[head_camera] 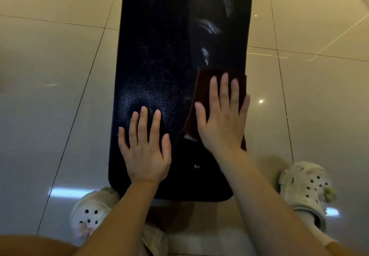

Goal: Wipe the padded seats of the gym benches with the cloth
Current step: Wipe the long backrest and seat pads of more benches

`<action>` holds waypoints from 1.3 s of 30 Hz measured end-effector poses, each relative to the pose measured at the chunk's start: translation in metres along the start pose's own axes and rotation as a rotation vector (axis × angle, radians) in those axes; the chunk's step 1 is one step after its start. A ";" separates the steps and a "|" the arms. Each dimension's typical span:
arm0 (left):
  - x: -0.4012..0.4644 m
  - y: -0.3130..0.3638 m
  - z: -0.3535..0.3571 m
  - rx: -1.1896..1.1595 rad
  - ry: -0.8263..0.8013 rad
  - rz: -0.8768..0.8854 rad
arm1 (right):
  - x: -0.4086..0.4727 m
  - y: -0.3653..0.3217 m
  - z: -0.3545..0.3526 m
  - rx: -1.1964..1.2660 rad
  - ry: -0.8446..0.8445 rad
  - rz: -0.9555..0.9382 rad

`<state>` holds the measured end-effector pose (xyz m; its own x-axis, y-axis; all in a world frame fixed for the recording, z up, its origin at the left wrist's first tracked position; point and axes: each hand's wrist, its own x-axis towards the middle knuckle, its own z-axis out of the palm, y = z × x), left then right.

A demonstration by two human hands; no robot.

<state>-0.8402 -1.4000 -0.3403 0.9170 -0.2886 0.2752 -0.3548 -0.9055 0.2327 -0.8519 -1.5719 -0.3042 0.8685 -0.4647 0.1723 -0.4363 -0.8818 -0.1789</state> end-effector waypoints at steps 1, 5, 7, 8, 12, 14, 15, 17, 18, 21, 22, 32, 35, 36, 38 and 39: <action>0.000 -0.001 0.000 -0.005 0.001 0.001 | 0.013 -0.001 -0.002 -0.002 -0.004 0.007; -0.001 -0.002 0.000 -0.006 -0.007 -0.003 | -0.008 -0.005 0.000 0.006 0.005 0.007; -0.001 -0.002 -0.001 -0.008 -0.016 -0.004 | -0.046 -0.007 0.003 0.008 -0.021 0.003; -0.001 -0.001 -0.001 -0.012 -0.023 -0.005 | -0.069 -0.007 0.005 0.007 -0.037 0.002; 0.000 0.000 -0.001 -0.016 -0.025 -0.017 | -0.143 -0.002 0.005 0.011 -0.093 -0.043; -0.001 0.001 -0.001 -0.016 -0.017 -0.014 | -0.151 0.000 0.003 0.013 -0.111 -0.051; -0.001 0.001 -0.001 -0.014 -0.009 -0.014 | -0.149 -0.001 0.001 0.015 -0.121 -0.044; -0.002 0.001 0.001 -0.005 0.010 -0.011 | -0.137 -0.004 -0.003 0.030 -0.138 -0.025; -0.002 0.001 0.001 0.001 0.018 -0.011 | -0.127 -0.005 -0.005 0.041 -0.134 -0.021; -0.001 0.000 0.002 0.010 0.043 0.000 | -0.074 -0.002 -0.012 0.045 -0.120 -0.024; -0.001 0.000 0.003 0.013 0.051 0.008 | -0.049 0.001 -0.017 0.034 -0.137 -0.033; -0.001 -0.001 0.006 0.043 0.101 0.035 | -0.001 0.013 -0.010 0.043 -0.066 -0.075; -0.002 -0.002 0.005 0.036 0.091 0.031 | -0.051 0.015 -0.006 0.039 -0.067 -0.101; -0.002 -0.002 0.005 0.033 0.088 0.028 | -0.073 0.016 -0.005 0.038 -0.071 -0.113; -0.001 -0.001 0.005 0.030 0.087 0.024 | -0.119 0.018 -0.002 0.042 -0.085 -0.126; -0.001 -0.001 0.005 0.029 0.087 0.022 | -0.140 0.019 -0.002 0.044 -0.096 -0.127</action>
<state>-0.8396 -1.4006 -0.3453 0.8892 -0.2814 0.3607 -0.3682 -0.9081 0.1993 -0.9820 -1.5238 -0.3300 0.9355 -0.3378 0.1031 -0.3125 -0.9277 -0.2044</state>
